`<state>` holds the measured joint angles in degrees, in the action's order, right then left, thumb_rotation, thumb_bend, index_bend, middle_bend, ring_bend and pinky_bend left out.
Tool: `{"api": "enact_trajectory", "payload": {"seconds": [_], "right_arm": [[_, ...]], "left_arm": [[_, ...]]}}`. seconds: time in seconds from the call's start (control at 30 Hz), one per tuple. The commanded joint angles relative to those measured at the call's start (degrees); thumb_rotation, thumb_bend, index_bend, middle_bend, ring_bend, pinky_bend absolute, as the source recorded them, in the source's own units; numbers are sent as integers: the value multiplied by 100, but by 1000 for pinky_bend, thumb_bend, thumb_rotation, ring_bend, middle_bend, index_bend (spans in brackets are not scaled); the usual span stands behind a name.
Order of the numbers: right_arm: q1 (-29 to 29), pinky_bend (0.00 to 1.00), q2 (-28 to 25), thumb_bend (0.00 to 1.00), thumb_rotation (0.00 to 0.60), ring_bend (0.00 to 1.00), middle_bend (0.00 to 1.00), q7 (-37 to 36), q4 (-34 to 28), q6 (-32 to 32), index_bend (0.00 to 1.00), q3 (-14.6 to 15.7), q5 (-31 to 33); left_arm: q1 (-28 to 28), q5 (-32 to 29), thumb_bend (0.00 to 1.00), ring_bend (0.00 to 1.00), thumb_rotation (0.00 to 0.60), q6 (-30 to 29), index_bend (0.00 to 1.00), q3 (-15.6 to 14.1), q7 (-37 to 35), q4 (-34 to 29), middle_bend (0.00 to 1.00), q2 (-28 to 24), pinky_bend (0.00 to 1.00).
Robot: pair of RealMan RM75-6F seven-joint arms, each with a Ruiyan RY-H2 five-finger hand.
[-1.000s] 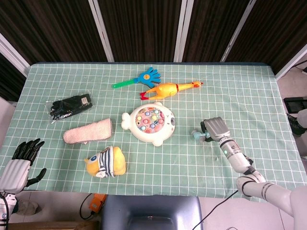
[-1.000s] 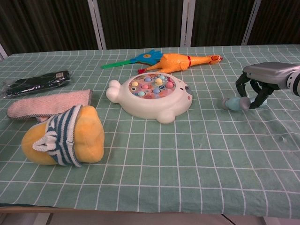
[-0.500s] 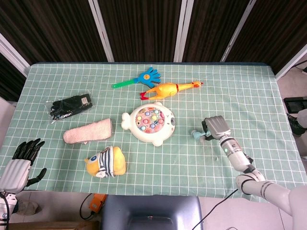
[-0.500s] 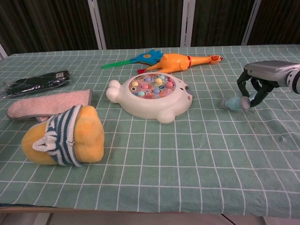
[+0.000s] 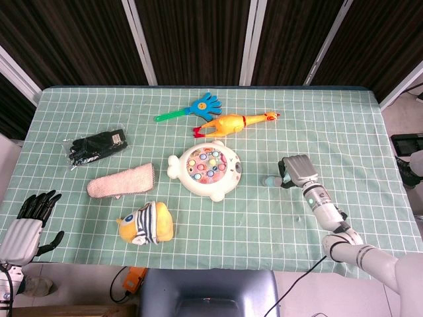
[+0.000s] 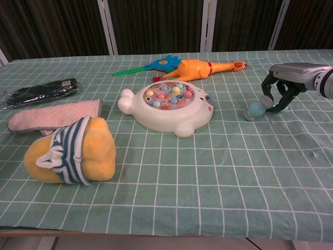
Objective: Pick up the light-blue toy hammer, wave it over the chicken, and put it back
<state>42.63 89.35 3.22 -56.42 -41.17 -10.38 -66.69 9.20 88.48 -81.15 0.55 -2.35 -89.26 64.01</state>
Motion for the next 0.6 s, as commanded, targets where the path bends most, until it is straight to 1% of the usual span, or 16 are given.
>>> {"api": "enact_trajectory", "payload": {"seconds": [0.03,0.43,0.6], "right_arm": [[21,1000,24,381,600,747,587,21,37,23,774,-25,41],[75,1000,85,381,600,747,587,57,184,54,774,-61,86],[65,1000,51,380,600,742,583,84,153,18,768,-50,62]], "left_arm": [[1,-1,330,0,600,2,0,0,-8,2,39,-3,47],[11,-32,331,0,600,30,0,8,-31,9,40,-5,47],[13,-33,331,0,600,30,0,8,-31,2,39,-8,47]]}}
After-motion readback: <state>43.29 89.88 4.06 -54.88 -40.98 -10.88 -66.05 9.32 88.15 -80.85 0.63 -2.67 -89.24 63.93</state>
